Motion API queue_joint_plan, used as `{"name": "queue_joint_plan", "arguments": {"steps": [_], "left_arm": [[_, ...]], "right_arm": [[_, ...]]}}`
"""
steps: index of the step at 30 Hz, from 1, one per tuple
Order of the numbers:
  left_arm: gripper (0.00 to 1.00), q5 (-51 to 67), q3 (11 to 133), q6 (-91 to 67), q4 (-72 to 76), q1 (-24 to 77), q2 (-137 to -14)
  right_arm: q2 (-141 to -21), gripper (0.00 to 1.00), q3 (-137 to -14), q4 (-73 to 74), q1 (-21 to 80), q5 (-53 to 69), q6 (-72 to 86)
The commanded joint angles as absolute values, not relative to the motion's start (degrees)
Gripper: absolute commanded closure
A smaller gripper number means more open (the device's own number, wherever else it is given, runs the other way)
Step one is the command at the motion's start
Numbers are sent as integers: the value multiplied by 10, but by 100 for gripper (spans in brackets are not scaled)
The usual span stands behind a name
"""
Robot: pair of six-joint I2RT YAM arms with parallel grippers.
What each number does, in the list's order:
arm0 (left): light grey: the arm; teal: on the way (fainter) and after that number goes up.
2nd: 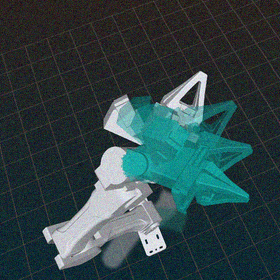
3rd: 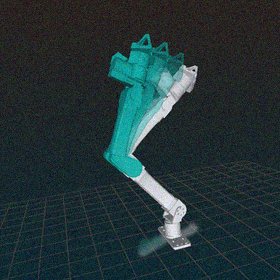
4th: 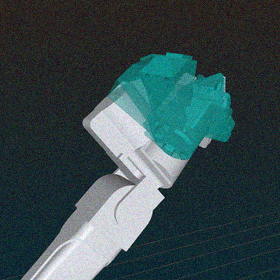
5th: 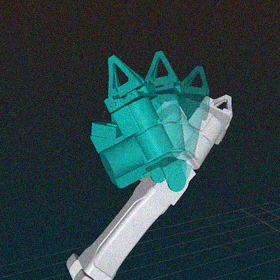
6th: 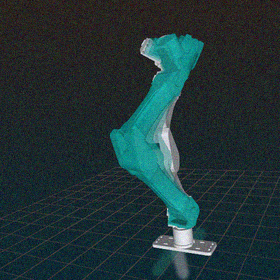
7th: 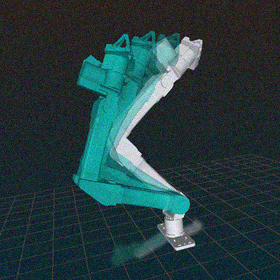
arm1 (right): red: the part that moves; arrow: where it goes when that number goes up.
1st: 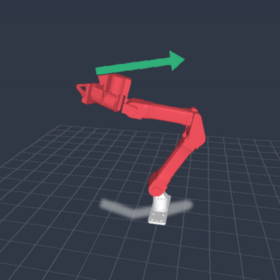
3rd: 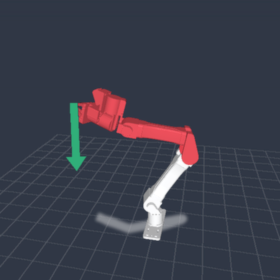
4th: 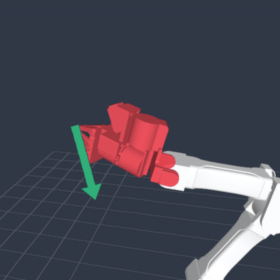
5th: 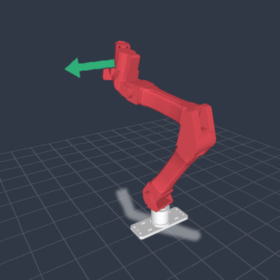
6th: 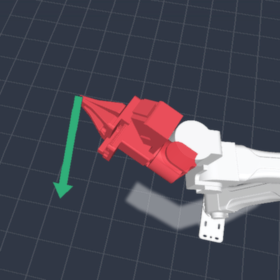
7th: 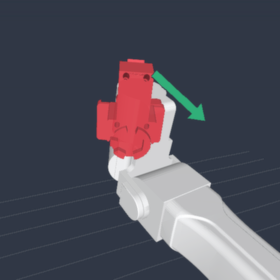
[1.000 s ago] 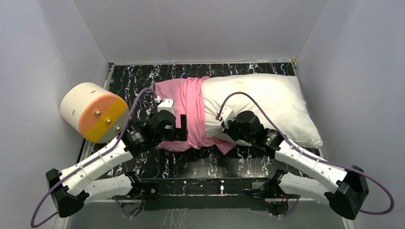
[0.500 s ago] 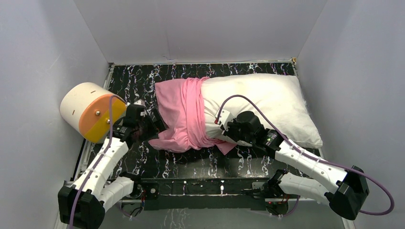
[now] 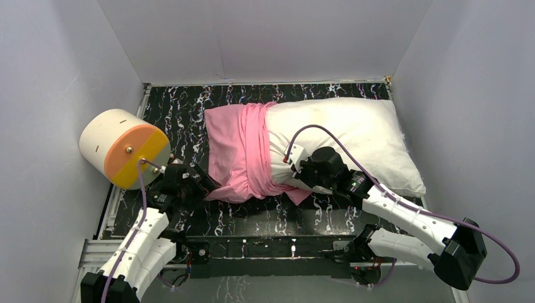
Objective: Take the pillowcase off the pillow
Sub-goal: Remove the pillow from the pillowcase.
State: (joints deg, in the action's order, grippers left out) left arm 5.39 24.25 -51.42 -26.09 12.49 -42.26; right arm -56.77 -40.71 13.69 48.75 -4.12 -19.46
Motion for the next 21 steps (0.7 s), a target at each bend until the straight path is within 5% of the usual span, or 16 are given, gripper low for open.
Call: {"name": "queue_joint_plan", "arguments": {"steps": [1, 2, 3, 6, 15, 21], "left_arm": [[5, 156, 227, -599, -167, 122, -402], [11, 152, 230, -605, -160, 122, -404], [39, 145, 235, -610, -131, 122, -405], [97, 83, 280, -581, -162, 122, -400], [100, -399, 572, -407, -409, 122, -376], [100, -331, 595, -348, -426, 122, -370]], "right_arm": [[-564, 100, -411, 131, 485, -52, -179], [-565, 100, -412, 131, 485, -53, -175], [-560, 100, -408, 125, 485, -85, -154], [-540, 100, -390, 104, 484, -116, -154], [-542, 100, -360, 109, 452, -279, -119], [-523, 100, -353, 113, 429, -285, -84]]}}
